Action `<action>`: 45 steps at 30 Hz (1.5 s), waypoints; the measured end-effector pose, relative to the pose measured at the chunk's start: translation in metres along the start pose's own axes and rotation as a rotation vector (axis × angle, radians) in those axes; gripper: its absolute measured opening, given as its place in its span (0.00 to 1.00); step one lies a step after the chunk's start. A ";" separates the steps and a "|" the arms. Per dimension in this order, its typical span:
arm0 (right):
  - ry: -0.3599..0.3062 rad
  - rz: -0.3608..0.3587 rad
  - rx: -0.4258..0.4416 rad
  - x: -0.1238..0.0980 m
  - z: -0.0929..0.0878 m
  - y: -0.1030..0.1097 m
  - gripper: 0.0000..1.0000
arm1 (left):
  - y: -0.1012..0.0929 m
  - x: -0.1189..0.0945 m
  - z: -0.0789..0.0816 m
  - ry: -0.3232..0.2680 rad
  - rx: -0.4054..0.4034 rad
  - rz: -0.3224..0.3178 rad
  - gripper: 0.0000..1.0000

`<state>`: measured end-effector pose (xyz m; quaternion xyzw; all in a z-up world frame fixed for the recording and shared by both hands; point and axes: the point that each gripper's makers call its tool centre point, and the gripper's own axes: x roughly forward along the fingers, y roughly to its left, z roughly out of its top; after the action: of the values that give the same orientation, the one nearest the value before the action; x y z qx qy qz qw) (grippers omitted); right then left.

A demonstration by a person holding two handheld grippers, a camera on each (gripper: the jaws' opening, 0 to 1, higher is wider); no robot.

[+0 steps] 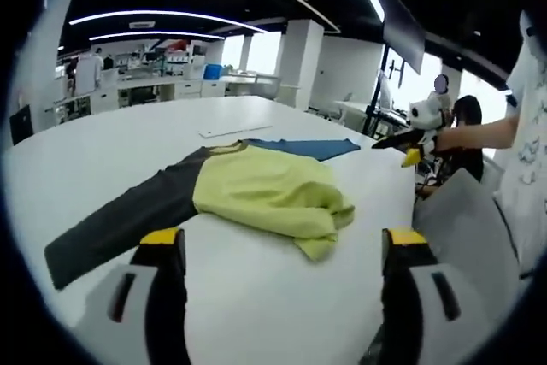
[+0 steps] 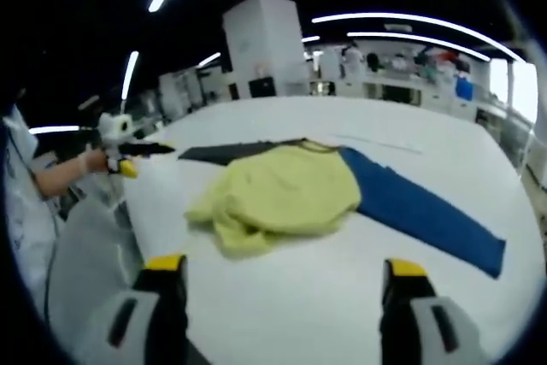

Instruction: Fold the garment on the visible template until the final outline fits inside the template.

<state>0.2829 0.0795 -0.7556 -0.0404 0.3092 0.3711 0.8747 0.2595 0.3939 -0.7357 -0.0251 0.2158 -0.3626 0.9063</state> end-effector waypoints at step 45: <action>0.253 0.193 -0.622 0.109 -0.015 0.089 0.35 | -0.046 -0.006 -0.017 -0.007 -0.035 0.032 0.93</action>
<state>0.2733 0.2068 -0.8161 -0.3214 0.2897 0.5204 0.7362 0.2188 0.3659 -0.7395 -0.0388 0.2192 -0.3440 0.9122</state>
